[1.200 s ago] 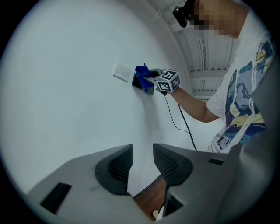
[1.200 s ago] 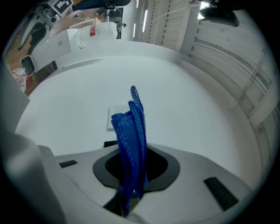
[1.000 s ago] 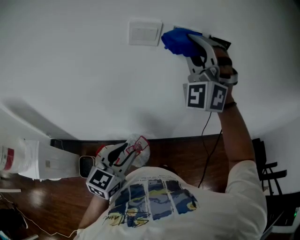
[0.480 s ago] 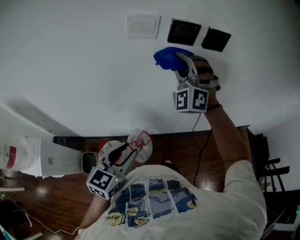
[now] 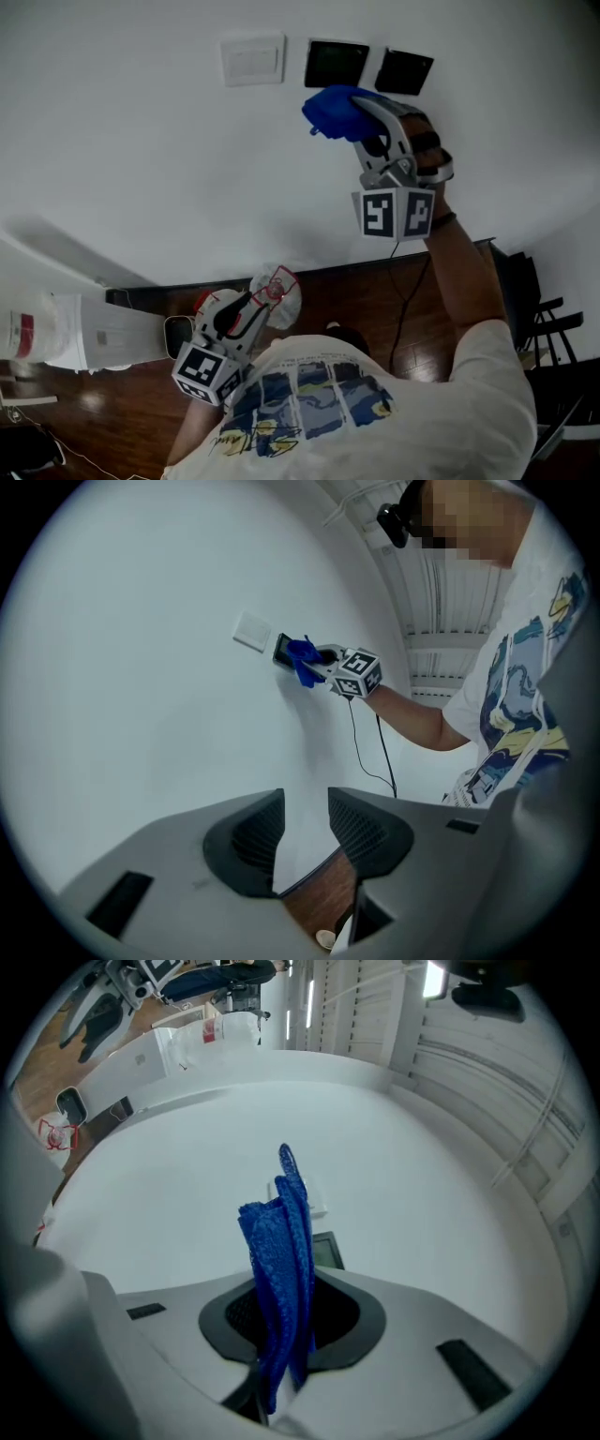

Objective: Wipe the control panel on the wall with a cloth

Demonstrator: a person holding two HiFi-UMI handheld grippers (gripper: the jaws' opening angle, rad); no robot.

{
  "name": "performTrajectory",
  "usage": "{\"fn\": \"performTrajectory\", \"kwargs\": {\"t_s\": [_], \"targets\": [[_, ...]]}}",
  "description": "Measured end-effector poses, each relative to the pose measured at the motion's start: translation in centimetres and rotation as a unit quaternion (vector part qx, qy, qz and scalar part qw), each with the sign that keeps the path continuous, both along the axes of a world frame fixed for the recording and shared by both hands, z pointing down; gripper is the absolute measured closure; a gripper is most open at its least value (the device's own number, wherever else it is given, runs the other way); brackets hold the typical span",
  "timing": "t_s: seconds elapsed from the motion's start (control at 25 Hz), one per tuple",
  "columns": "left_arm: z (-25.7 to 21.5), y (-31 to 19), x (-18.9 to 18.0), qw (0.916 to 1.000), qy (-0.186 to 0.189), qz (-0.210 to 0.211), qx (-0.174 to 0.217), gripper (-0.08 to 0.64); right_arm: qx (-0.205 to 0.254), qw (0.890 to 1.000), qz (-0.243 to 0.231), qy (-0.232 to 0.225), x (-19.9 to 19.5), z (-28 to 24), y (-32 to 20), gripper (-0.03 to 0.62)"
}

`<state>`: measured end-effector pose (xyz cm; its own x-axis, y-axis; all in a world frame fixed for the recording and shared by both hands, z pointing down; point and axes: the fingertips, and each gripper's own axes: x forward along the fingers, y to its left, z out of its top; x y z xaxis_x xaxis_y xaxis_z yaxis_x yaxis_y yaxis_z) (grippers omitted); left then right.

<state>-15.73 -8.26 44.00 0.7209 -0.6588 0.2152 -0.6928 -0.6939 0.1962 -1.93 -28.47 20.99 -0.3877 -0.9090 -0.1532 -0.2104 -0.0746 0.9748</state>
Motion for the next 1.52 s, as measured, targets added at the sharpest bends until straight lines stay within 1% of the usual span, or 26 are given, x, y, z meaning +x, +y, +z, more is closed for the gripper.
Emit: {"fn": "performTrajectory", "kwargs": {"t_s": [0.08,0.28,0.4,0.52,0.64,0.84,0.96,1.08,1.2,1.32,1.44,1.52], "targets": [[-0.3,-0.4,0.8,1.0000,0.004,0.003,0.002,0.413,0.015,1.000,0.013,-0.004,2.0,-1.9,0.0,0.509],[-1.1,-1.6,3.3,0.9998,0.005,0.004,0.020,0.413,0.043,0.998,0.042,-0.011,6.8,-5.7,-1.5,0.509],[-1.6,-2.2,5.1,0.9997,0.013,-0.004,0.018,0.413,0.048,0.998,0.046,-0.006,8.7,-6.5,-2.9,0.509],[-1.6,-2.8,6.6,0.9998,0.007,-0.009,0.019,0.413,0.045,0.998,0.039,-0.005,9.7,-6.3,-4.2,0.509],[-1.7,-3.4,7.8,0.9997,0.007,-0.020,0.012,0.413,0.037,0.999,0.022,0.000,9.9,-4.4,-4.1,0.509],[-1.7,-4.1,9.8,0.9996,0.004,-0.028,0.008,0.413,0.012,1.000,-0.009,0.013,9.5,0.3,-3.8,0.509],[-1.7,-4.4,10.4,0.9995,-0.004,-0.028,0.009,0.413,0.003,1.000,-0.014,0.023,9.3,3.1,-4.1,0.509],[-1.7,-4.7,10.7,0.9993,-0.008,-0.035,0.008,0.413,-0.016,0.999,-0.017,0.028,9.4,5.6,-4.9,0.509],[-1.7,-4.9,10.9,0.9992,-0.007,-0.039,0.006,0.413,-0.024,0.999,-0.019,0.030,9.6,7.0,-5.5,0.509],[-1.6,-5.0,10.9,0.9991,-0.008,-0.041,0.007,0.413,-0.017,0.999,-0.031,0.022,9.4,5.5,-4.2,0.509],[-1.6,-4.7,10.8,0.9989,-0.006,-0.046,0.007,0.413,0.016,0.999,-0.041,0.000,9.2,1.1,-1.6,0.509],[-1.7,-4.5,10.8,0.9989,-0.005,-0.046,0.012,0.413,0.040,0.998,-0.035,-0.012,9.7,-2.4,-1.0,0.509]]}}
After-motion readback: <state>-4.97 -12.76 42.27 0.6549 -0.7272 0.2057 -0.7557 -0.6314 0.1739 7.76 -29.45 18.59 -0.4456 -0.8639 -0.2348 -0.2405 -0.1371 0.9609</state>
